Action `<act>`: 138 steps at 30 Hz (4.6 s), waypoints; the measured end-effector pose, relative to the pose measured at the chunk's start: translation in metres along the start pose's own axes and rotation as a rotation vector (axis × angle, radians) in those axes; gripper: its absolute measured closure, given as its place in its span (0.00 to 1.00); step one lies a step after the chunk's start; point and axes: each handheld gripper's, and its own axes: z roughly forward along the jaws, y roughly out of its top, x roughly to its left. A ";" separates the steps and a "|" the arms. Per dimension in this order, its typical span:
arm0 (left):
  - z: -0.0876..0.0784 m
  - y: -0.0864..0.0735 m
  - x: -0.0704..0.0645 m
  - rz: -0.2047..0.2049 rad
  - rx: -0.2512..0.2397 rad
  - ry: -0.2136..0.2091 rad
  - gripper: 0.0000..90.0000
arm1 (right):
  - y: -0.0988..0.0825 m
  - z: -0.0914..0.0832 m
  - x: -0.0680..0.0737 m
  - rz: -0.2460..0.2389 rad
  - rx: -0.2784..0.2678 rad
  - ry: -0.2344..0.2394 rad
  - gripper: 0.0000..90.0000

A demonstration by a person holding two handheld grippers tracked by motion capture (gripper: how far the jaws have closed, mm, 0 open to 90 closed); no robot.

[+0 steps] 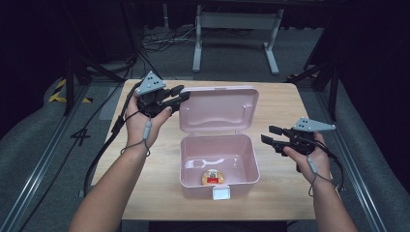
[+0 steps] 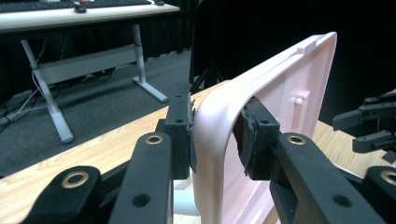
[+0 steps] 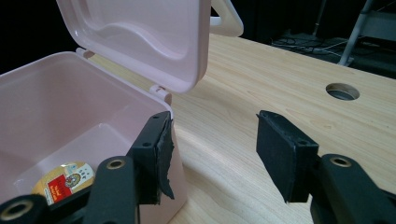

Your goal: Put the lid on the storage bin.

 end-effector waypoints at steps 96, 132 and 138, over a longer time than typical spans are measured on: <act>-0.067 -0.049 -0.028 0.035 0.233 -0.368 0.60 | 0.036 -0.025 0.059 -0.098 -0.029 0.312 1.00; -0.079 -0.070 0.047 -0.017 0.176 -0.064 0.39 | 0.035 -0.030 0.058 -0.115 0.065 0.336 1.00; -0.071 -0.078 0.059 -0.014 0.173 -0.016 0.37 | 0.034 -0.034 0.059 -0.123 0.097 0.338 1.00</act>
